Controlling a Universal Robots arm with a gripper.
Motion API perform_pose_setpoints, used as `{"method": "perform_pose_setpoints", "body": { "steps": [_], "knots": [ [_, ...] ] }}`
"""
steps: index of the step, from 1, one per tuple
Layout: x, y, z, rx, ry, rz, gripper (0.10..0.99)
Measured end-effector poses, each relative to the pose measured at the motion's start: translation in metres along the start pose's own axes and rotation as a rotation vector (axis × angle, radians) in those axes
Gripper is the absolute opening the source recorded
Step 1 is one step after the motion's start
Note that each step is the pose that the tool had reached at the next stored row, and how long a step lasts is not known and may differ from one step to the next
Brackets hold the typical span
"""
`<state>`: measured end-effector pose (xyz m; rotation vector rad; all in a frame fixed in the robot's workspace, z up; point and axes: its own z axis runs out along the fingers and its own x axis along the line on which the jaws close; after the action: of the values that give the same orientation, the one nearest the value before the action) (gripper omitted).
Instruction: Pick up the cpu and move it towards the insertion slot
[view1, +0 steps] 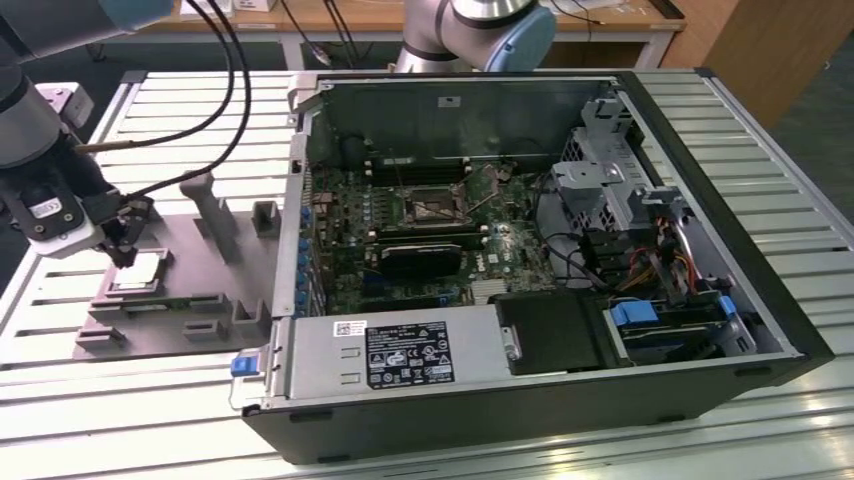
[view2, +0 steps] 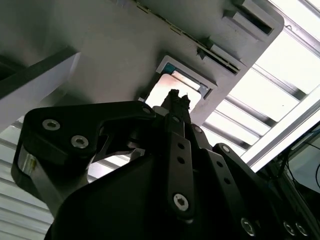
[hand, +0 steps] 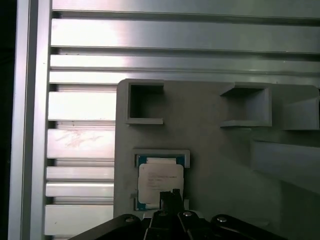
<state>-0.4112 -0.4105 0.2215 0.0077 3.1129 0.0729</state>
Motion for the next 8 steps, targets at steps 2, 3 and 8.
{"method": "perform_pose_setpoints", "body": {
  "steps": [2, 3, 8],
  "knots": [
    [0.0008, -0.0001, 0.003, 0.0, -0.0001, 0.001, 0.102],
    [0.0012, -0.0002, 0.0046, 0.0, -0.0001, 0.002, 0.102],
    [0.0018, -0.0005, 0.012, 0.0, -0.0002, 0.003, 0.102]
  ]
}}
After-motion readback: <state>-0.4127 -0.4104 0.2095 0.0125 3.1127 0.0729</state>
